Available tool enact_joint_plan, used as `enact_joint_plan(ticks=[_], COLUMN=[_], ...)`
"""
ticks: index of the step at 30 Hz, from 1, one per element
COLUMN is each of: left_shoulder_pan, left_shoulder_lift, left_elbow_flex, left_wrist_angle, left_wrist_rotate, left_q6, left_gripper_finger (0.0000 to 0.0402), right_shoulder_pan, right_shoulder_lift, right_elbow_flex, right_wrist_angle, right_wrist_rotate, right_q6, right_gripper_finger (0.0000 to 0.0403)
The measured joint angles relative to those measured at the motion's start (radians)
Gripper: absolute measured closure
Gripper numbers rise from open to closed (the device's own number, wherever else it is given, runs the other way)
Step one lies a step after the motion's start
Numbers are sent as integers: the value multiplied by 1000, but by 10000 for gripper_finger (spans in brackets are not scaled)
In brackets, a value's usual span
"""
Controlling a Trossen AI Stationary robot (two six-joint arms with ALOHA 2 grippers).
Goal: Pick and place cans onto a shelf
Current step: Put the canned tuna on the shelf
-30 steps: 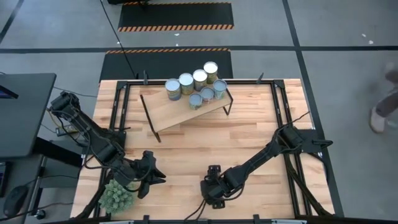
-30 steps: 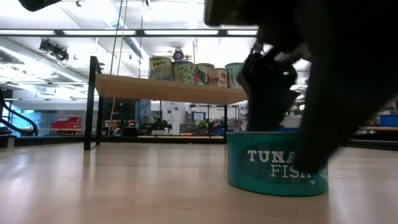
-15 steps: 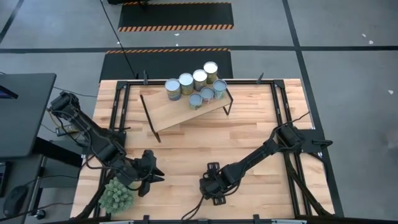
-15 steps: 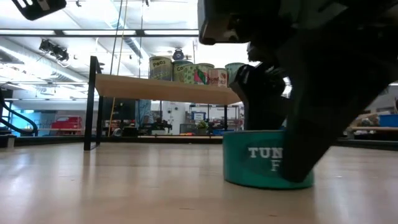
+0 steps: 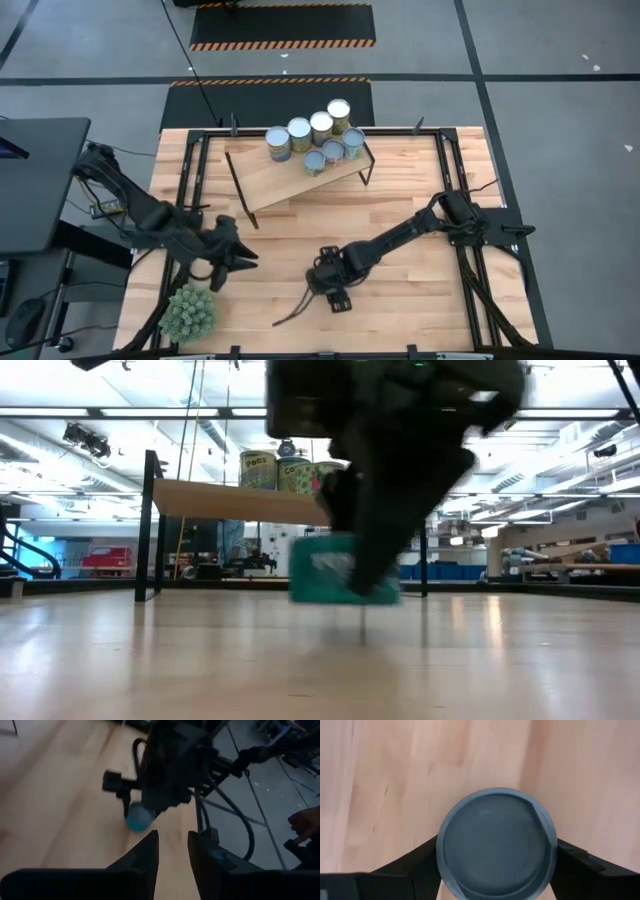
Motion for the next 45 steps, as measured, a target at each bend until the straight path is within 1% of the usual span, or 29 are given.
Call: enact_joint_plan(ticks=[4,9,15,22,26,33,40,45], left_shoulder_pan=[28,64,103,111,110,110,111,110], left_shoulder_lift=[-72,-172,-265,-319,-344,-376,-421,-447], left_elbow_flex=[0,0,0,1,1,1,1,1], left_wrist_angle=[-12,-58,-102,-124,-166,-178,-171,-168], left_wrist_rotate=[0,1,-1,16,19,15,-19,-54], left_q6=[111,226,328,364,366,382,388,411], left_gripper_finger=[290,290,290,290,290,290,290,290], right_shoulder_pan=[-55,-120,-158,-178,-186,-196,-206,-208], right_shoulder_lift=[0,0,0,0,0,0,0,0], right_elbow_flex=[50,113,200,293,342,435,524,605], right_wrist_angle=[0,-12,-16,-44,-84,-158,-199,-210], right_wrist_rotate=[-1,-3,1,9,18,26,33,90], right_q6=[-4,63,82,92,80,70,69,53], right_gripper_finger=[105,106,105,105,105,105,105,105])
